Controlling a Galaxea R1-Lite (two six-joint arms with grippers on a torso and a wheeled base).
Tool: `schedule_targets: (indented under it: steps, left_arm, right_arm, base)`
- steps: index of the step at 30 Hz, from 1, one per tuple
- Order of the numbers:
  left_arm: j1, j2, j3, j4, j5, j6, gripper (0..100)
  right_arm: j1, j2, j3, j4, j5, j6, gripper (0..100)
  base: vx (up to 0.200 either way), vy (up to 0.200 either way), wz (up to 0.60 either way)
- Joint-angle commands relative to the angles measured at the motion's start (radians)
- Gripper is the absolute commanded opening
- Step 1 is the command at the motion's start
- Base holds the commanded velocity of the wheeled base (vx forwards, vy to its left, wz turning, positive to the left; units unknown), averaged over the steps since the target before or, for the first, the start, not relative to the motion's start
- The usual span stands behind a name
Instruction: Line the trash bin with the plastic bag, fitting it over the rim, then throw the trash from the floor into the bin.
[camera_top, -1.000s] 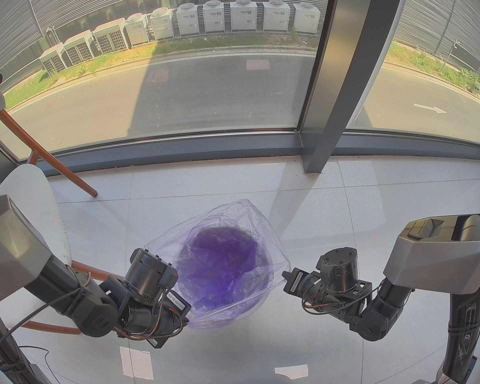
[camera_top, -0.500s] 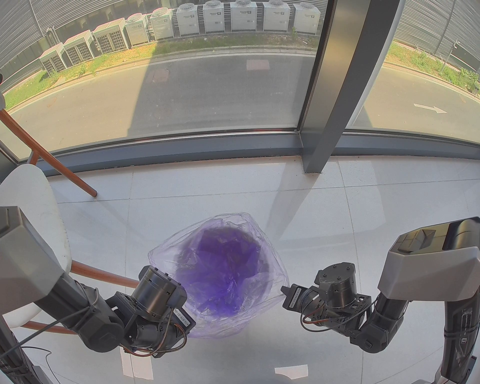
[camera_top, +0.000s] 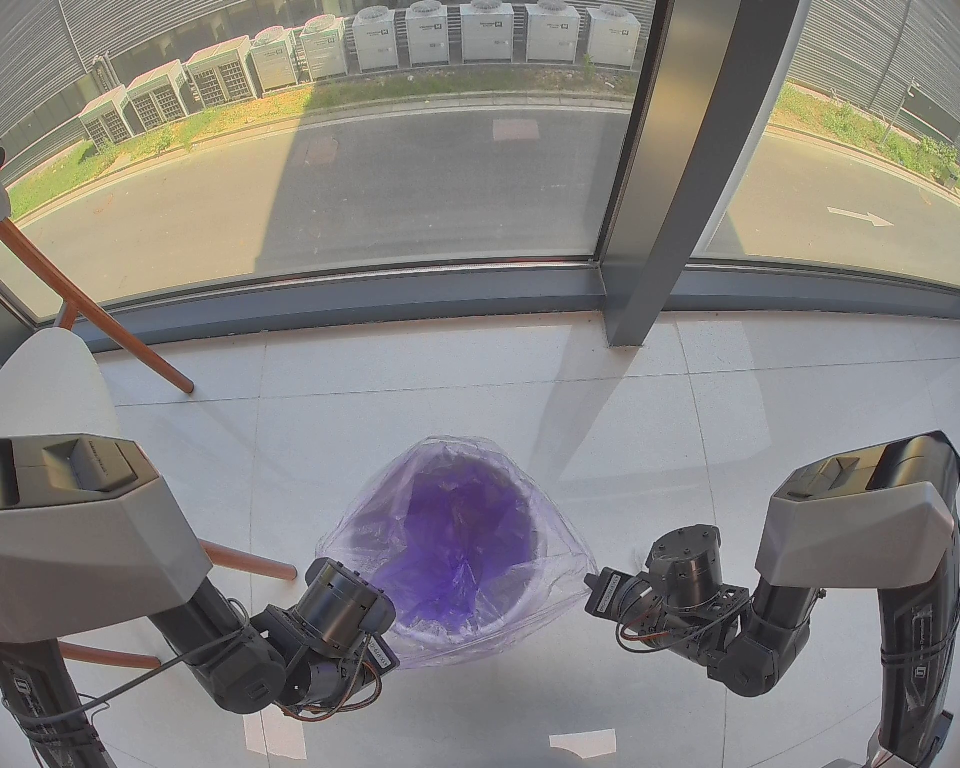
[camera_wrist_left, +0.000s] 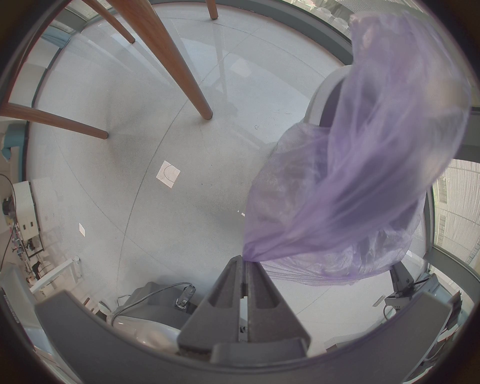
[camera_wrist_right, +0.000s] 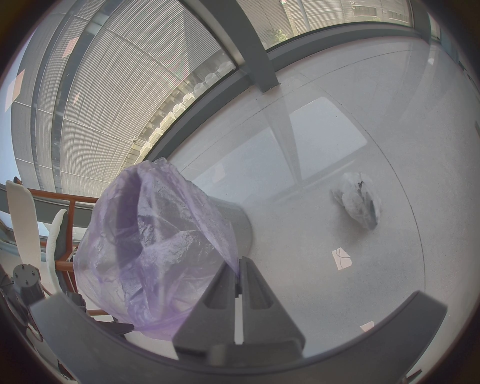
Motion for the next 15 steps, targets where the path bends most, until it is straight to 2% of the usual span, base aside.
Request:
schedule_targets:
  steps: [1, 10, 14, 15]
  left_arm:
    - [0.032, 0.035, -0.019, -0.029, 0.012, 0.000, 0]
    - [0.111, 0.032, -0.030, -0.051, 0.013, 0.000, 0]
    - [0.110, 0.002, -0.001, -0.046, -0.002, -0.002, 0]
    - [0.105, -0.008, 0.016, -0.048, -0.008, -0.002, 0]
  right_arm:
    - [-0.028, 0.027, -0.030, 0.000, 0.000, -0.009, 0]
    - [-0.039, 0.024, -0.091, 0.002, 0.003, -0.037, 0]
    - [-0.028, 0.020, -0.064, 0.002, 0.011, -0.048, 0]
    - [-0.025, 0.018, -0.050, 0.000, 0.012, -0.049, 100]
  base:
    - [0.000, 0.000, 0.00]
    - [0.000, 0.000, 0.00]
    - [0.000, 0.000, 0.00]
    - [0.000, 0.000, 0.00]
